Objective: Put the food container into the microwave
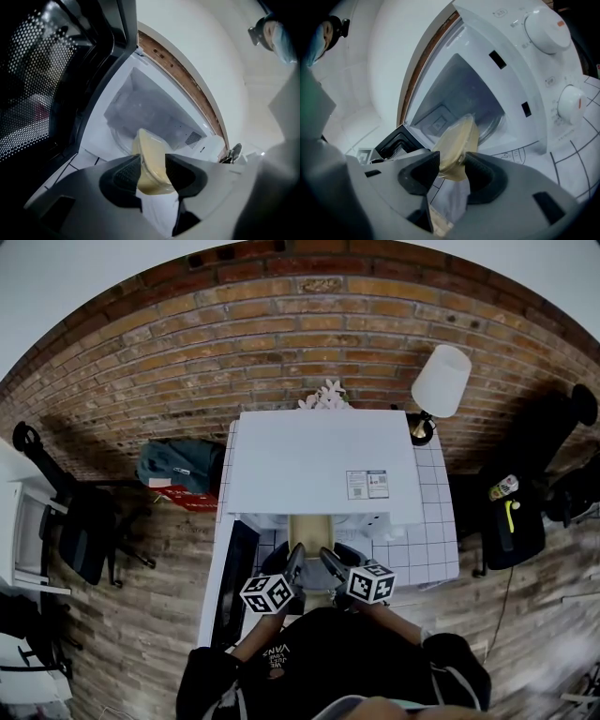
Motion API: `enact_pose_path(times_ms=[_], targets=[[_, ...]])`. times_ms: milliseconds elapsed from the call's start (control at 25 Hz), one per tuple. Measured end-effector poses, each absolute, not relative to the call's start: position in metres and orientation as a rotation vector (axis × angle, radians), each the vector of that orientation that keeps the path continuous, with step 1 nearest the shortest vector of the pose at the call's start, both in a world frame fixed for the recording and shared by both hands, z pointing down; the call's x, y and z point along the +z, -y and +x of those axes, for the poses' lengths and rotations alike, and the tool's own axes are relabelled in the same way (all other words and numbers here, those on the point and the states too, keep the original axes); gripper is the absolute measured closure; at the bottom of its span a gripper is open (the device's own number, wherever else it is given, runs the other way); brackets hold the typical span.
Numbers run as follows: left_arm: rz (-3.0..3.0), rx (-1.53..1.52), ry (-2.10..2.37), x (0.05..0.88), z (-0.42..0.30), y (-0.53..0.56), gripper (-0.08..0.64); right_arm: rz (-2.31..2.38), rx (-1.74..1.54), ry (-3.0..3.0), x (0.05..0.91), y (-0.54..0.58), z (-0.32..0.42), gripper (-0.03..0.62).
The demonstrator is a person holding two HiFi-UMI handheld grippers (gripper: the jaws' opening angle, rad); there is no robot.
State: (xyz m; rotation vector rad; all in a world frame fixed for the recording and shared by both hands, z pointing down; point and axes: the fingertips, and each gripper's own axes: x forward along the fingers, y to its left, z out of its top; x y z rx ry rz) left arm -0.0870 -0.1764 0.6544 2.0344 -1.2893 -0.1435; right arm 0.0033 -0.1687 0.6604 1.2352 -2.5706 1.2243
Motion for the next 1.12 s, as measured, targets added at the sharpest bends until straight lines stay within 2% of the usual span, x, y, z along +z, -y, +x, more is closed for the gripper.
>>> enact_pose_path(times_ms=[1120], targets=[[2.038,-0.138,1.241,0.666,-0.074,0.215,0.39,1.327,1.2,2.532,0.668,0.21,0.013,0.425]])
